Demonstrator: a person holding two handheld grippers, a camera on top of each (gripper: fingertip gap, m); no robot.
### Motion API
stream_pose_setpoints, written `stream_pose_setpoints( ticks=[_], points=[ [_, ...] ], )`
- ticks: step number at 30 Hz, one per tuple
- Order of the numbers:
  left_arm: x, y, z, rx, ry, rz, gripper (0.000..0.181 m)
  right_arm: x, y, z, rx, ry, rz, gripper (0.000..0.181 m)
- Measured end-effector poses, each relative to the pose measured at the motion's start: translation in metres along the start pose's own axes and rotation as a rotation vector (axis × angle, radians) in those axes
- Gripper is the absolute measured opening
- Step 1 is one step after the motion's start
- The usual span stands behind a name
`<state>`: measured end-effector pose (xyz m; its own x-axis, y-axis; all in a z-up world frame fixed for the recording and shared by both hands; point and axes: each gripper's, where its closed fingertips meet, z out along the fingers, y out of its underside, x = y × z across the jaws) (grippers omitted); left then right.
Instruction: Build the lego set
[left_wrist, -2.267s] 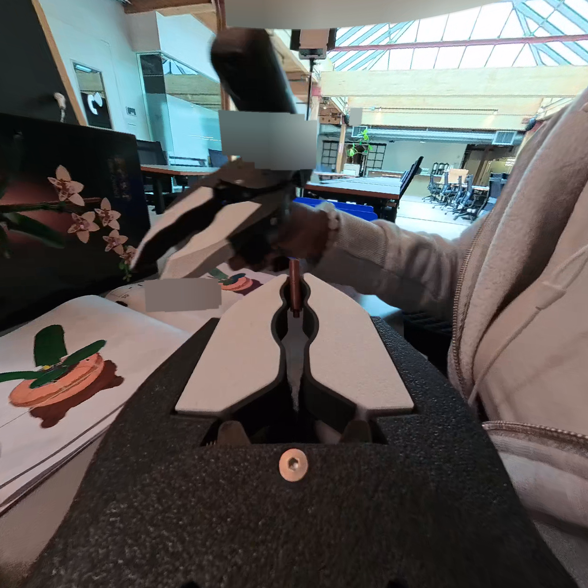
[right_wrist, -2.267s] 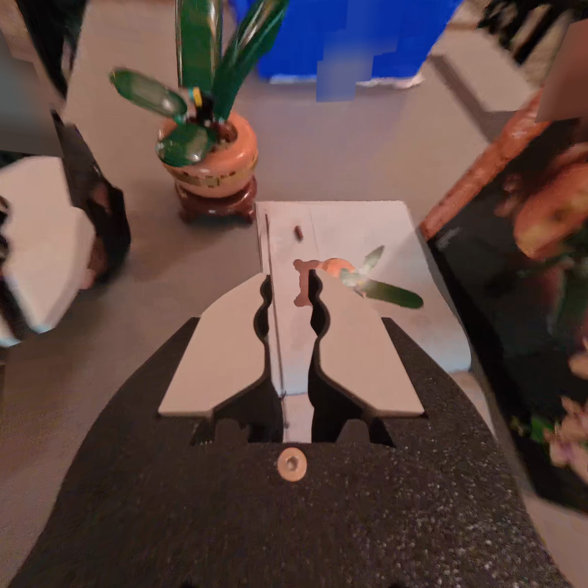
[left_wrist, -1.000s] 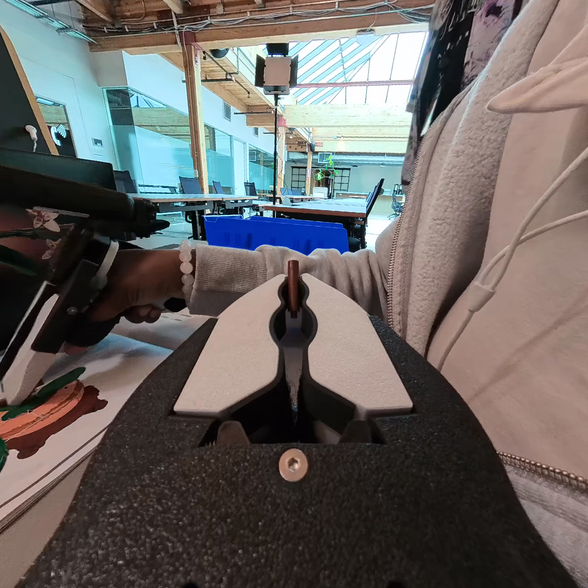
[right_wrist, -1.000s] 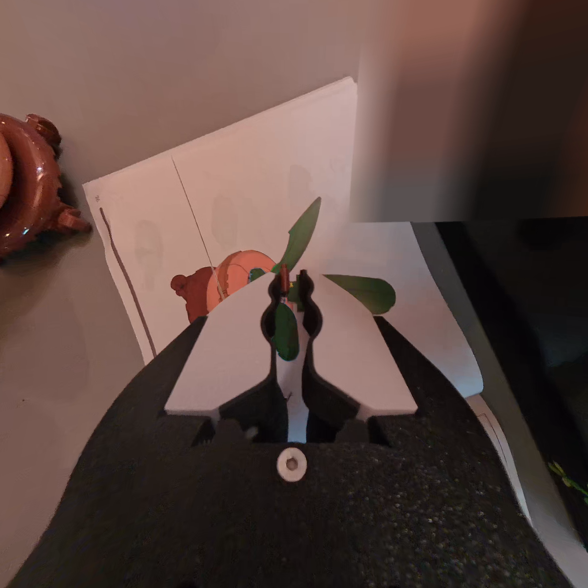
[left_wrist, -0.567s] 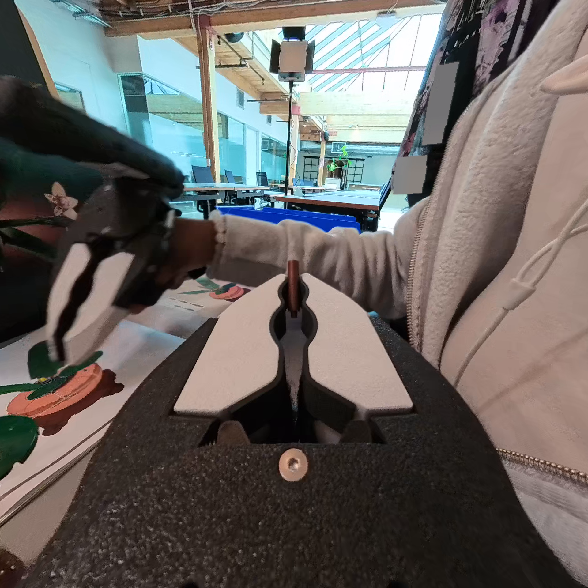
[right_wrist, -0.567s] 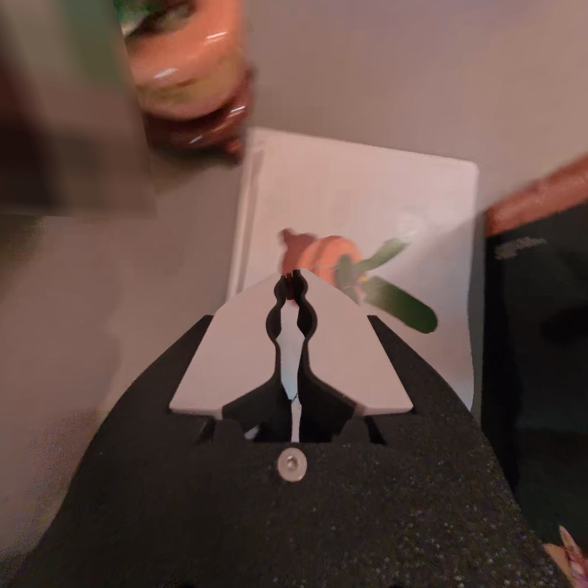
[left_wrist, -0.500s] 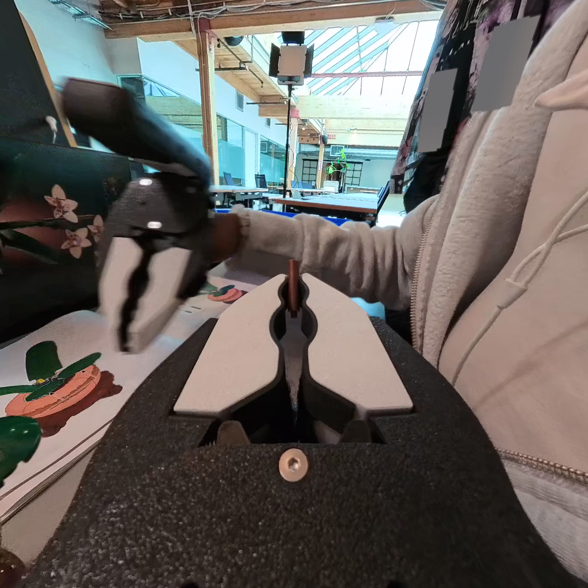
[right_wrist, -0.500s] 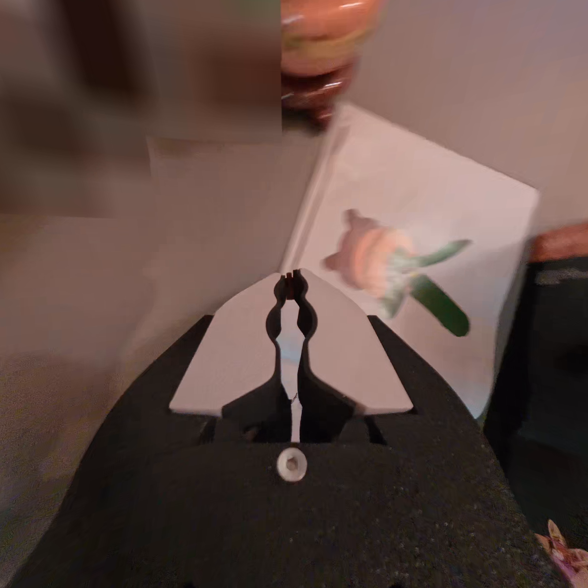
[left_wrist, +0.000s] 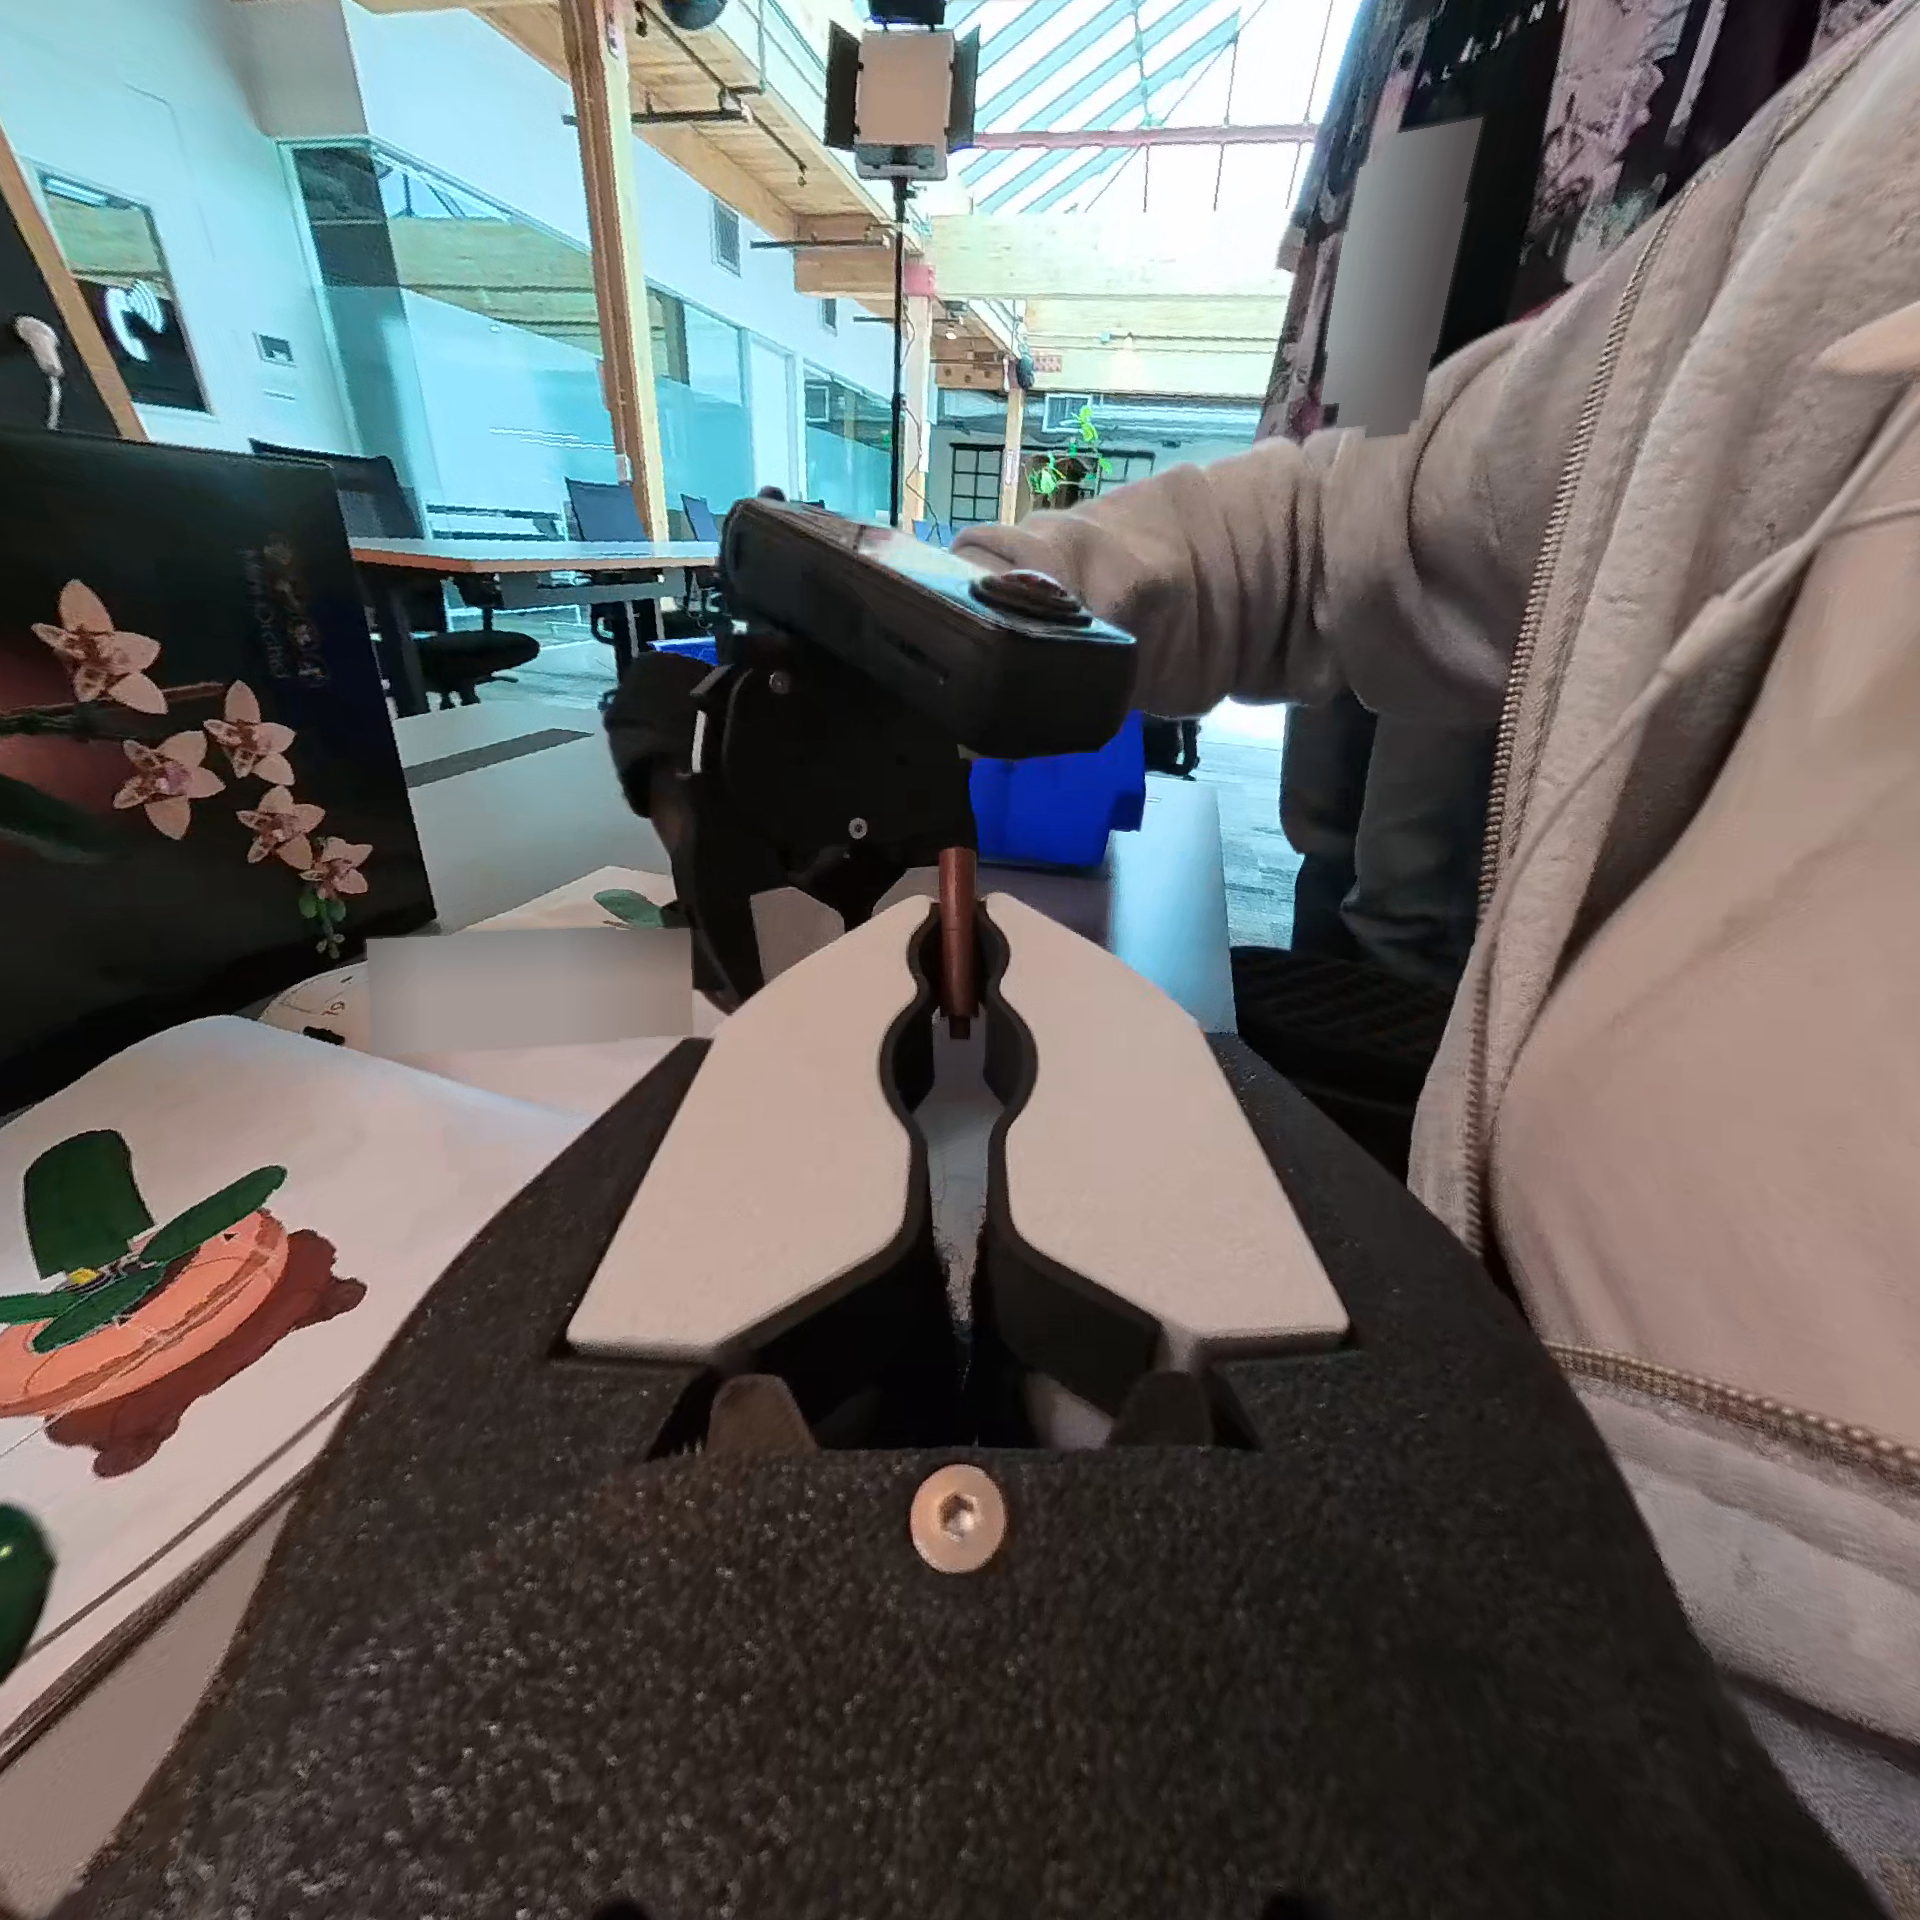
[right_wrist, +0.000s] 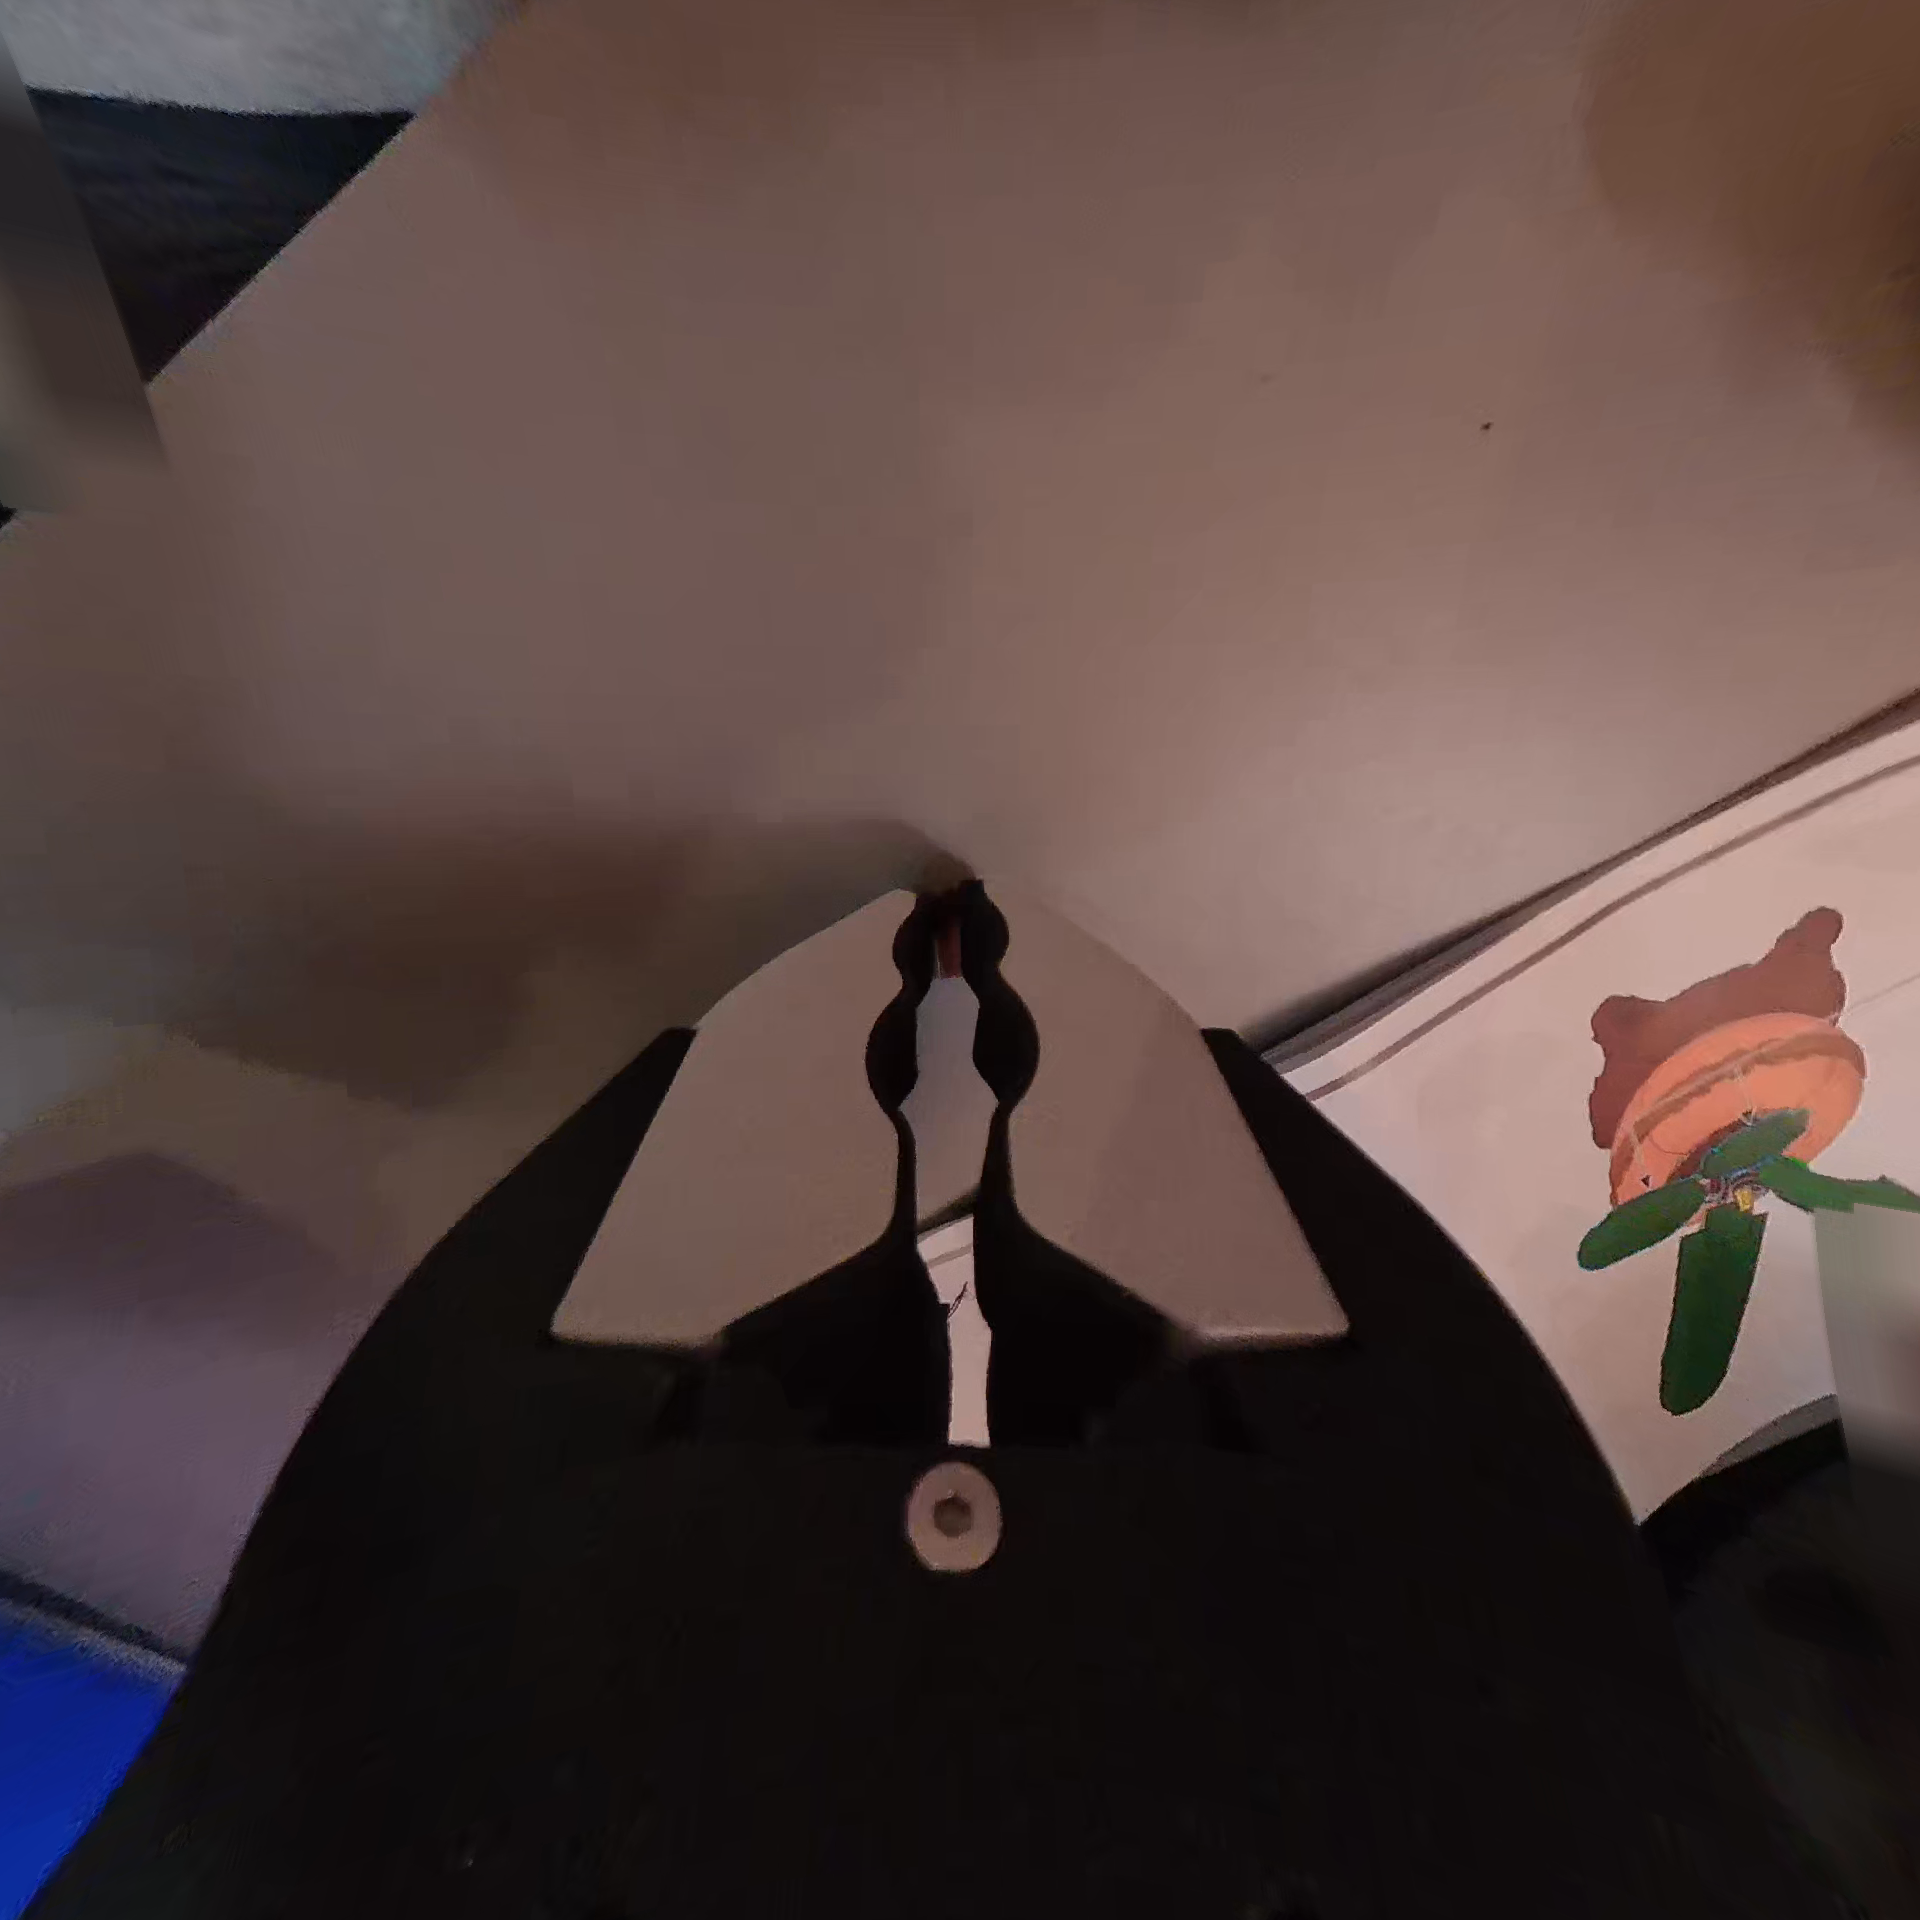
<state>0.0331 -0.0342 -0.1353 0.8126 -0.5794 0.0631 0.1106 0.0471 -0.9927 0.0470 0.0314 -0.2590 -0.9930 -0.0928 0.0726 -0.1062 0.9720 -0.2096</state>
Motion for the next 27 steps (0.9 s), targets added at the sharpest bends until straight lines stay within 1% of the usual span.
stream_pose_setpoints(
  ticks=[3, 6, 9, 11, 12, 14, 15, 16, 17, 18, 19, 20, 22, 24, 27],
  points=[
    [0.001, 0.001, 0.003, -0.016, 0.016, 0.008, 0.003, 0.001, 0.0, 0.0, -0.018, -0.001, -0.022, 0.008],
    [0.001, 0.002, 0.003, -0.014, 0.012, 0.017, 0.003, 0.006, 0.0, -0.001, -0.02, 0.05, -0.018, 0.017],
    [0.0, 0.002, 0.002, -0.001, 0.006, 0.009, 0.003, 0.014, 0.001, -0.004, 0.001, 0.167, 0.034, 0.023],
    [-0.001, 0.001, 0.0, 0.003, -0.005, 0.015, 0.003, 0.021, -0.001, -0.017, 0.058, 0.295, 0.133, 0.024],
    [-0.002, 0.0, -0.001, 0.005, -0.016, 0.019, 0.003, 0.026, -0.003, -0.028, 0.105, 0.39, 0.206, 0.024],
    [-0.004, 0.0, -0.004, 0.007, -0.035, 0.019, 0.003, 0.031, 0.002, -0.054, 0.194, 0.594, 0.411, 0.026],
    [-0.006, 0.0, -0.005, 0.006, -0.044, 0.014, 0.003, 0.031, 0.009, -0.069, 0.251, 0.71, 0.559, 0.025],
    [-0.008, 0.001, -0.006, 0.004, -0.052, 0.006, 0.003, 0.029, 0.02, -0.08, 0.3, 0.823, 0.74, 0.019],
    [-0.009, 0.002, -0.006, 0.001, -0.058, -0.002, 0.003, 0.022, 0.03, -0.085, 0.354, 0.889, 0.923, 0.015],
    [-0.01, 0.003, -0.007, -0.001, -0.063, -0.011, 0.003, 0.014, 0.035, -0.085, 0.419, 0.916, 1.092, 0.012],
    [-0.011, 0.004, -0.006, -0.001, -0.066, -0.016, 0.003, 0.007, 0.035, -0.08, 0.489, 0.911, 1.235, 0.009],
    [-0.011, 0.004, -0.006, -0.001, -0.065, -0.02, 0.003, 0.001, 0.03, -0.072, 0.548, 0.865, 1.339, 0.009],
    [-0.012, 0.008, -0.004, -0.013, -0.067, -0.021, 0.003, -0.006, 0.021, -0.052, 0.603, 0.769, 1.532, 0.007],
    [-0.012, 0.011, -0.003, -0.025, -0.071, -0.017, 0.003, -0.002, 0.004, -0.033, 0.63, 0.654, 1.612, 0.008],
    [-0.01, 0.011, -0.003, -0.022, -0.057, -0.024, 0.003, 0.012, -0.006, -0.019, 0.616, 0.6, 1.649, 0.008]
  ],
)
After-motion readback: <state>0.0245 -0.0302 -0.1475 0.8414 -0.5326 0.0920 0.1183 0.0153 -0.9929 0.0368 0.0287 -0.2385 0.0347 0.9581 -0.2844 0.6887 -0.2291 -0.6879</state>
